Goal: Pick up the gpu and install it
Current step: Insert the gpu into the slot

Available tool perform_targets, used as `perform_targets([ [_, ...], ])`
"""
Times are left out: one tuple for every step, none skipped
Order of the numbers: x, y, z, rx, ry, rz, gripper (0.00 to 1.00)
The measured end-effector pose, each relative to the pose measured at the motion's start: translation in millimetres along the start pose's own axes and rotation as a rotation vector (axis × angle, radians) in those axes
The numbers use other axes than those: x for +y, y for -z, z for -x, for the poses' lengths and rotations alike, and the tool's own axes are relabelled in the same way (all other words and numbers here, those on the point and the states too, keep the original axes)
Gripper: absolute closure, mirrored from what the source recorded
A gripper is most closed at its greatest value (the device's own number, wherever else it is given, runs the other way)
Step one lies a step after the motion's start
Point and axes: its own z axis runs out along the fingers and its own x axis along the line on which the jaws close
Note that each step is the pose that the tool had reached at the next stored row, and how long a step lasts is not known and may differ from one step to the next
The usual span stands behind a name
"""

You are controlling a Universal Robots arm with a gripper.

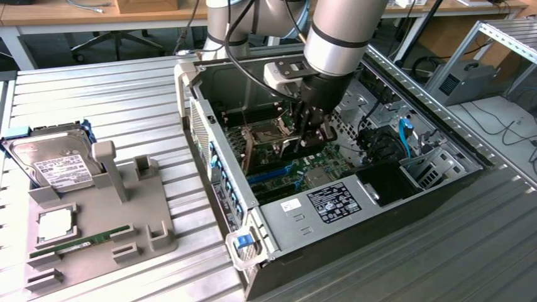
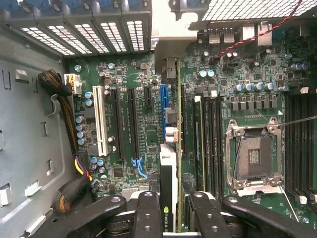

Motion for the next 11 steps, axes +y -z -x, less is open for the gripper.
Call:
perform_targets([
  [0.0,0.0,0.0,0.0,0.0,0.0,0.73],
  [0.4,0.0,0.0,0.0,0.0,0.0,0.73],
  [2.2,0.0,-0.1,0.0,0.0,0.0,0.73],
  [4.2,0.0,-0.3,0.0,0.0,0.0,0.73],
  [5.6,0.1,-0.4,0.0001,0.0,0.0,0.73],
  [5.9,0.1,-0.4,0.0,0.0,0.0,0.73],
  [6.2,0.1,-0.4,0.0,0.0,0.0,0.73],
  [6.6,0.0,-0.5,0.0001,0.0,0.0,0.73],
  [6.7,-0.5,-0.5,-0.0002,0.0,-0.0001,0.73],
  [6.7,-0.9,-0.5,-0.0001,0.0,-0.0001,0.73],
  [6.9,-1.5,-0.6,0.0,0.0,0.0,0.73],
])
